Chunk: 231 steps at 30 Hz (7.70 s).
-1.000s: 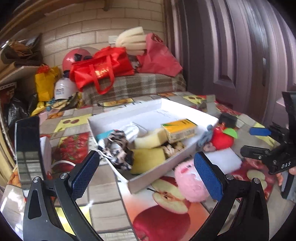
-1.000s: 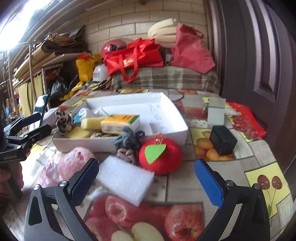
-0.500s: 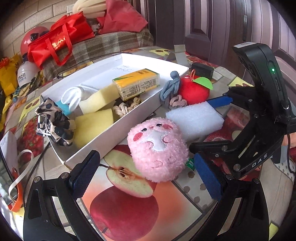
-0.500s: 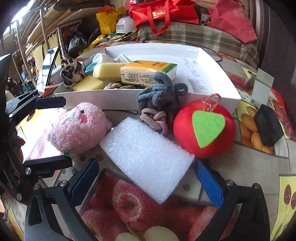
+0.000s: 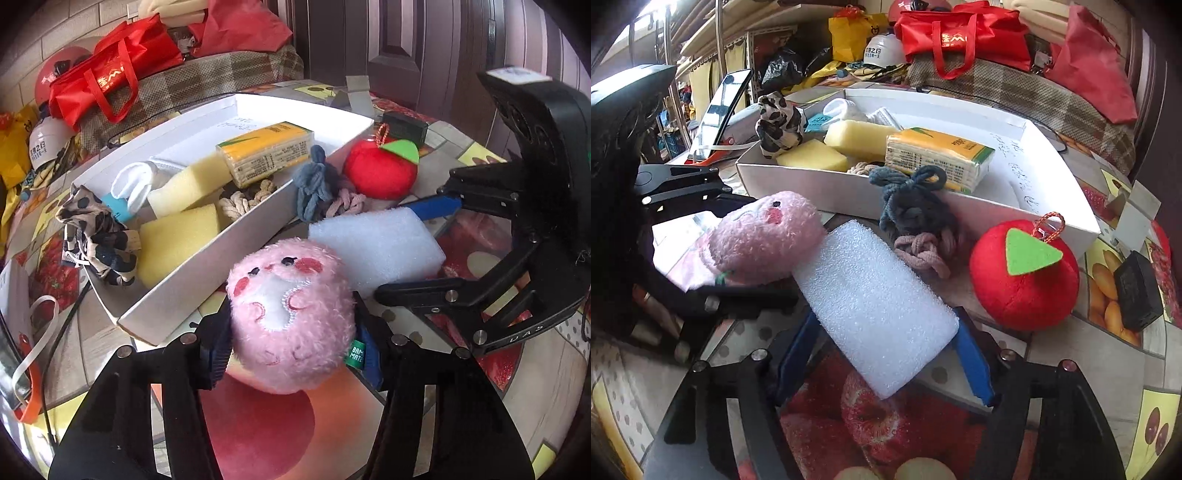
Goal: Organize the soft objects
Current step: 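Carry the pink plush into the box and open the left gripper while the right releases the foam block there, then withdraw both open grippers from the box toward the rope toy and apple plush, then grasp the red apple plush with the right gripper while the left grasps the grey-blue rope toy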
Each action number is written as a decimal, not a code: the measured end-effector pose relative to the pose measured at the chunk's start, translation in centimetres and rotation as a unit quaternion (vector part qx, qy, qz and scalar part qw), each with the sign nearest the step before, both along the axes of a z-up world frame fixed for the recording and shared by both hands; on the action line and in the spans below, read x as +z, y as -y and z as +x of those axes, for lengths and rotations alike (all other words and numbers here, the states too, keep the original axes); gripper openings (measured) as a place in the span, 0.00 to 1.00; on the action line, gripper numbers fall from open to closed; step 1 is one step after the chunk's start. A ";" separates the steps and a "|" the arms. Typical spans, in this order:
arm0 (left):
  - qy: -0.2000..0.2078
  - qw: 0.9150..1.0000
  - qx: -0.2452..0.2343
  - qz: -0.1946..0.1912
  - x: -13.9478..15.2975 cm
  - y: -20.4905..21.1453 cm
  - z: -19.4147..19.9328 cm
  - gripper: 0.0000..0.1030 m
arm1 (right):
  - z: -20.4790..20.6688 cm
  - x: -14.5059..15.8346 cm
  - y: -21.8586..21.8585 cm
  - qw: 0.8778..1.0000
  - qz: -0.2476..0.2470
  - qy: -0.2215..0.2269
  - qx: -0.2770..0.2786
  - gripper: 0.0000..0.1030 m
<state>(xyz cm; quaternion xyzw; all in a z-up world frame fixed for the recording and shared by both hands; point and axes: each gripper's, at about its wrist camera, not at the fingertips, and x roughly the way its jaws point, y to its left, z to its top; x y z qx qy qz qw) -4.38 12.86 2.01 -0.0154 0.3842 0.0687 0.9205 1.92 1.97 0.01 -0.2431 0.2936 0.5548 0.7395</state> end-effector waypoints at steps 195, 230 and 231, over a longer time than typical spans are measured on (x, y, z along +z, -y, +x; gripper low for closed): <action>0.093 0.991 0.016 0.099 2.9 2.3 6.4 0.06 | 9.2 1.0 6.8 0.951 0.134 -0.128 -0.249 0.59; 0.038 0.996 -0.082 0.024 1.3 5.9 -1.5 0.87 | 9.3 1.1 7.1 0.947 0.143 -0.135 -0.253 0.59; 0.030 0.995 -0.087 0.027 1.1 6.3 -0.9 0.87 | 9.3 1.0 7.1 0.947 0.142 -0.135 -0.254 0.59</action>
